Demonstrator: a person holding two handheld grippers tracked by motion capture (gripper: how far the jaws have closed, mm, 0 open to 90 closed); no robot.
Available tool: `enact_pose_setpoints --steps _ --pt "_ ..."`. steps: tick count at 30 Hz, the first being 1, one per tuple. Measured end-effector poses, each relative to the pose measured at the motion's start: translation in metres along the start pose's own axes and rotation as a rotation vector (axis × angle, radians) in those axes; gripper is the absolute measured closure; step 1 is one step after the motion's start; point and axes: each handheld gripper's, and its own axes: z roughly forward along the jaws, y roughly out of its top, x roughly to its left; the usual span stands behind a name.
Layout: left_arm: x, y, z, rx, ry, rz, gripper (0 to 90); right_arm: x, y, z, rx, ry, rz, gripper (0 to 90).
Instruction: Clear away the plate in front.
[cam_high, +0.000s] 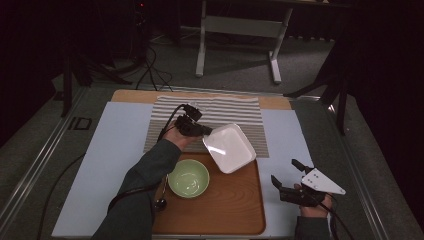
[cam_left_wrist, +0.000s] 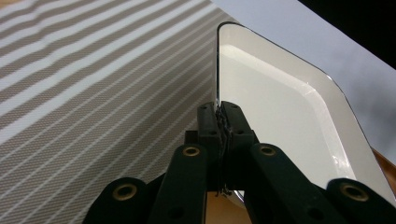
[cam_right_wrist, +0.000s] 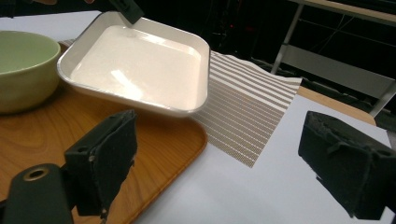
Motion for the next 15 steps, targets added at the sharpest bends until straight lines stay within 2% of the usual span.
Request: enact_pose_setpoints --steps 7,15 --pt "-0.012 -0.003 0.001 0.022 -0.019 0.057 89.0 0.000 0.000 0.000 -0.004 0.001 0.005 11.2" --pt "-0.026 -0.006 0.002 0.032 -0.046 0.091 89.0 -0.001 0.000 0.000 -0.010 0.004 0.014 11.2"
